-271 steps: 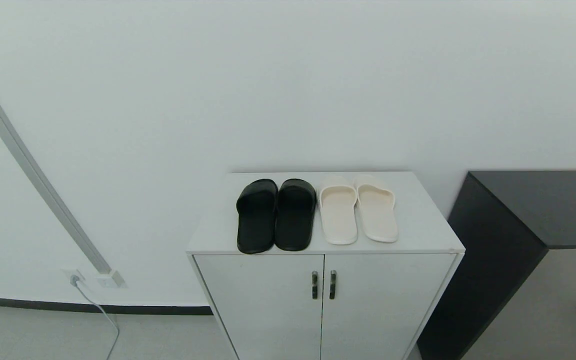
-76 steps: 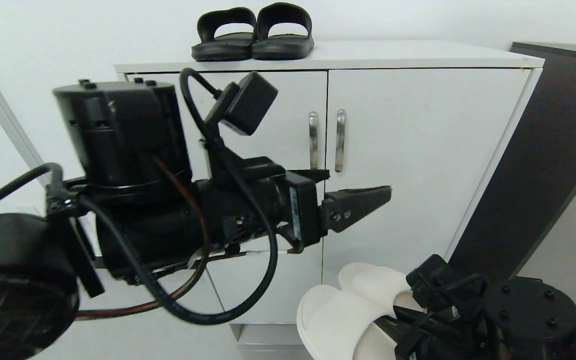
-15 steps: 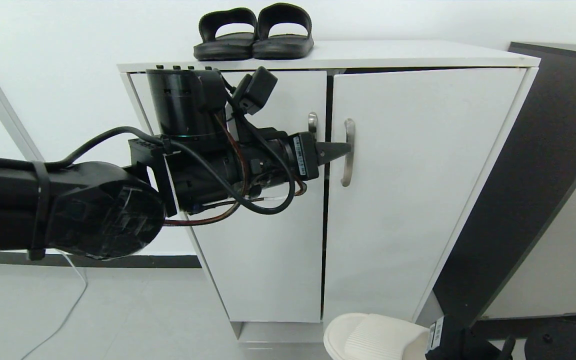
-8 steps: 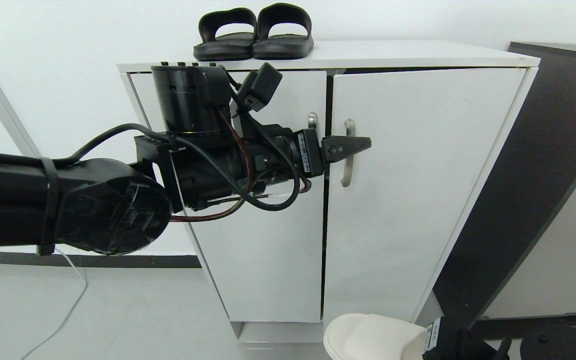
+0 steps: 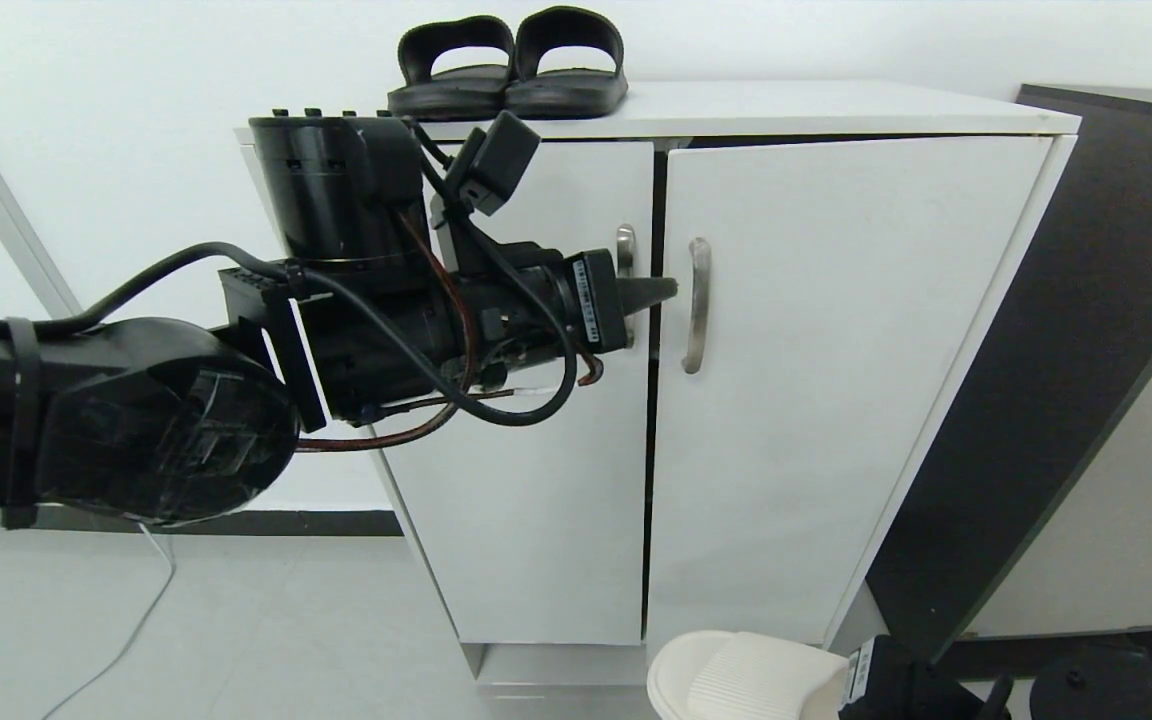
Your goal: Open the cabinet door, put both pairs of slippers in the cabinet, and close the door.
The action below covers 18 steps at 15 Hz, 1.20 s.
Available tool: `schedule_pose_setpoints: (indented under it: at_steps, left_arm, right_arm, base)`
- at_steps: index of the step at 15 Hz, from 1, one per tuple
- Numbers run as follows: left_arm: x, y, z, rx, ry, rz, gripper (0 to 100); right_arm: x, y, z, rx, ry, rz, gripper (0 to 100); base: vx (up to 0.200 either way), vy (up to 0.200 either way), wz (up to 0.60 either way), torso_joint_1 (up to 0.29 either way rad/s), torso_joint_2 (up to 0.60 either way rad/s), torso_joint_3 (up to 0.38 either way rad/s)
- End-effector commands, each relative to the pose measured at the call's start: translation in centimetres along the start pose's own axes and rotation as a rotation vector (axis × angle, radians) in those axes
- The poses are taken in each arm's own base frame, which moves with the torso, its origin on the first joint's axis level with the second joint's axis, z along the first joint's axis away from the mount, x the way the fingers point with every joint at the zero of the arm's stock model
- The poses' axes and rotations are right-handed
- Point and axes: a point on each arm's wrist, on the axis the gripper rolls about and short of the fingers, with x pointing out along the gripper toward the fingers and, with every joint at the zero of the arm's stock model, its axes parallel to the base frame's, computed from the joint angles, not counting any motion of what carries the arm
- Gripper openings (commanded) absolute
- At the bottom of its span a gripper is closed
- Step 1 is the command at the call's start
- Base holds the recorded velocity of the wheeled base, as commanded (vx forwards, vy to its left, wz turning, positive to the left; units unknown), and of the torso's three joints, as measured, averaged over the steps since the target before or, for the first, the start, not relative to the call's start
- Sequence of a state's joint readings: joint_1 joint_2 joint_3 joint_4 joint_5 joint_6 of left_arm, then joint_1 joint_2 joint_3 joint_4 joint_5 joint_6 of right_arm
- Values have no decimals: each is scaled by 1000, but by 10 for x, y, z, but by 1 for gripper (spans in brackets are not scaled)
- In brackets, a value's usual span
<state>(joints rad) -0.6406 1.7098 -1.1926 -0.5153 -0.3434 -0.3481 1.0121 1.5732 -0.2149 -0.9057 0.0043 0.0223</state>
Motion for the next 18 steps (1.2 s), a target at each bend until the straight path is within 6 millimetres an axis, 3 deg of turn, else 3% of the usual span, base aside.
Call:
schedule_pose_setpoints:
  at_steps: [1, 8, 18]
  left_arm:
    - [2, 2, 0, 0, -1, 2, 0]
    - [8, 30, 4, -6, -16, 75, 0]
    - [40, 44, 6, -14, -7, 98, 0]
  right_arm:
    - [1, 0, 0, -1, 3, 1, 0]
    - [2, 0, -1, -1, 8, 0, 0]
    - [4, 0, -4, 1, 25, 0, 0]
  base:
    - [0, 0, 0, 0, 0, 0]
    - [0, 0, 0, 0, 0, 0]
    - [0, 0, 0, 0, 0, 0]
